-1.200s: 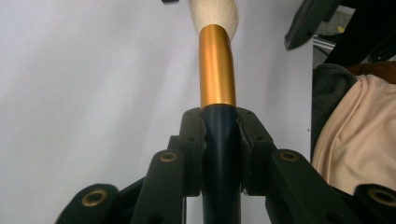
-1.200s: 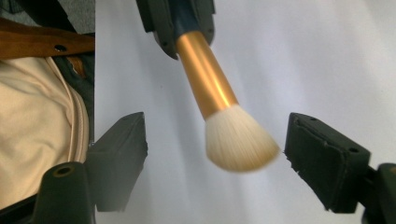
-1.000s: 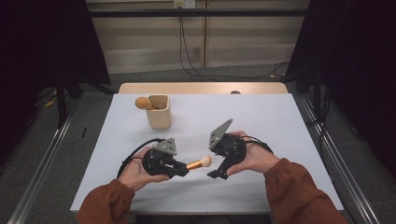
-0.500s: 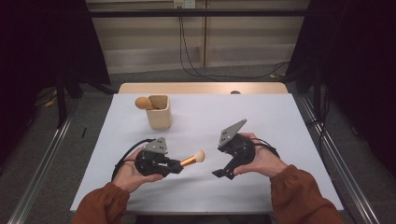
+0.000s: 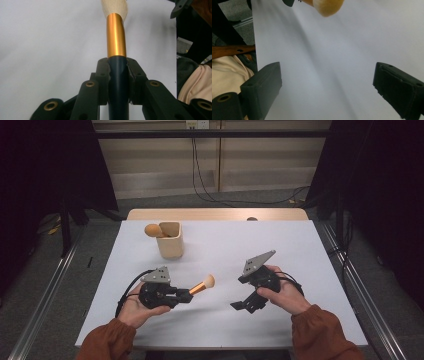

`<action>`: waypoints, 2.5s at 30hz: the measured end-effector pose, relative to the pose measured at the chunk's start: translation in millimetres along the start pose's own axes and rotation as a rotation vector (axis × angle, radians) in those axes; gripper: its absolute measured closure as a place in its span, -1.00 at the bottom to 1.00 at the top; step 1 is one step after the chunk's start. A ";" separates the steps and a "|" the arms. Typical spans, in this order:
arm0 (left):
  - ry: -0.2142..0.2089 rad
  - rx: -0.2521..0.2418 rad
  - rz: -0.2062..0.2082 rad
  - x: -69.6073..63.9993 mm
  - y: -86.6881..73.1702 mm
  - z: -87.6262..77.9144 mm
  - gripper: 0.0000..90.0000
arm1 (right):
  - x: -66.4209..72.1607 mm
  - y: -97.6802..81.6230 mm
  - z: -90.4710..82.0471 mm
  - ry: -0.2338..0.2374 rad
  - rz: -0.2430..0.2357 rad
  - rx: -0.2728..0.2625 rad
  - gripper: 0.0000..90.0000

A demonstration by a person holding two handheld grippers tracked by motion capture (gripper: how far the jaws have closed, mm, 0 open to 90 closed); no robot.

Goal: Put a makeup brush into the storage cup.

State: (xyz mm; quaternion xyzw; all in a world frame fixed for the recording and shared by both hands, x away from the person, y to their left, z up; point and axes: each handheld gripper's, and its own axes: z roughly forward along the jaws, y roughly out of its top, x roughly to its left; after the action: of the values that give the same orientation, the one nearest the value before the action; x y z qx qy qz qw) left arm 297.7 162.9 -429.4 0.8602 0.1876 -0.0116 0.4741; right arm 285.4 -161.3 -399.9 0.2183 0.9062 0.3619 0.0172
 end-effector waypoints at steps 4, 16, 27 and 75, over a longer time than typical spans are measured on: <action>-0.001 -0.047 -0.009 -0.2 0.1 -0.4 0.65 | 2.4 -2.5 -1.1 -0.002 0.017 -0.038 -0.83; 0.013 -0.146 -0.043 -2.0 1.6 -1.9 0.65 | 7.3 -7.2 5.3 -0.001 0.071 -0.153 -0.88; 0.017 -0.275 -0.021 -9.3 7.1 -3.6 0.65 | 12.5 -11.6 11.5 -0.005 0.070 -0.328 -0.94; -0.026 -0.362 0.054 -31.4 19.2 10.9 0.65 | 11.9 2.8 12.7 0.117 0.144 -0.625 -0.19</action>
State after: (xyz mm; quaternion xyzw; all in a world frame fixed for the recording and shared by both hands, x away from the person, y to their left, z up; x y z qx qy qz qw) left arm 276.6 135.0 -413.6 0.7654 0.1571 0.0240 0.6237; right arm 278.1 -146.4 -405.9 0.2448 0.7330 0.6346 0.0056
